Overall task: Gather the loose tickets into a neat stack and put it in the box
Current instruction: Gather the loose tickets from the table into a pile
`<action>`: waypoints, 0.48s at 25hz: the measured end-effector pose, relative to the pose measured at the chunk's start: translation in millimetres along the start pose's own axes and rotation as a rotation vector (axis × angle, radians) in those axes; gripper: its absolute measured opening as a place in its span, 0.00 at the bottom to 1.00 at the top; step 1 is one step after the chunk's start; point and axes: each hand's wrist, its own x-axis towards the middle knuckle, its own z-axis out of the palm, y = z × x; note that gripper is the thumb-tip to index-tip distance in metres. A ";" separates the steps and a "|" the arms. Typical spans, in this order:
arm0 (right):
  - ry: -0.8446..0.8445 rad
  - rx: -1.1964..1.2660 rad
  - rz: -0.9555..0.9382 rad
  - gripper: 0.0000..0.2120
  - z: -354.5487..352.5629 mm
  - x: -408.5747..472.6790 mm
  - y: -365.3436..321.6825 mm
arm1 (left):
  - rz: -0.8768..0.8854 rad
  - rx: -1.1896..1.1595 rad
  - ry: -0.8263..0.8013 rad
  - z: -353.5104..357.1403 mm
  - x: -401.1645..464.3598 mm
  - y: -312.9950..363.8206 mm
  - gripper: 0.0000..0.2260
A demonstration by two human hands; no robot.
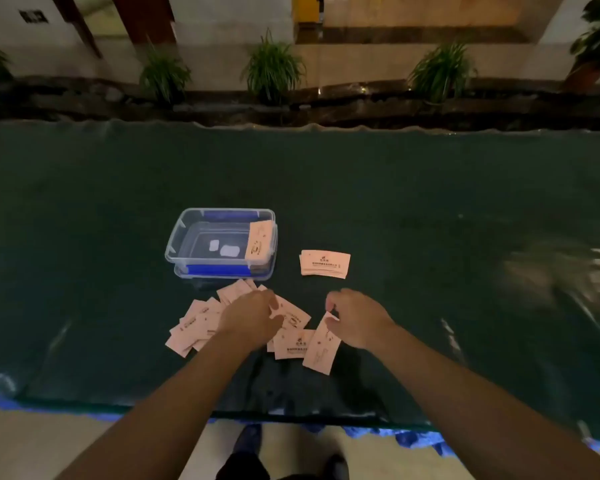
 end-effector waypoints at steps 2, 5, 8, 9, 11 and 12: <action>-0.105 -0.043 0.043 0.17 16.9 6.8 0.1 | -0.030 0.015 -0.063 16.3 4.0 -11.0 0.08; -0.239 -0.187 0.039 0.31 46.0 10.3 4.6 | -0.056 0.021 -0.144 46.4 6.6 -31.2 0.09; -0.261 -0.384 -0.013 0.43 60.5 18.7 8.4 | -0.034 -0.014 -0.180 61.6 9.7 -47.1 0.07; -0.255 -0.424 -0.020 0.45 64.6 21.2 9.3 | -0.045 -0.041 -0.201 66.0 10.4 -51.4 0.07; -0.251 -0.464 -0.029 0.45 69.9 26.2 10.9 | -0.050 -0.106 -0.236 72.5 11.9 -57.0 0.08; -0.258 -0.475 -0.033 0.44 72.1 28.0 10.4 | -0.045 -0.135 -0.251 73.7 13.3 -59.4 0.09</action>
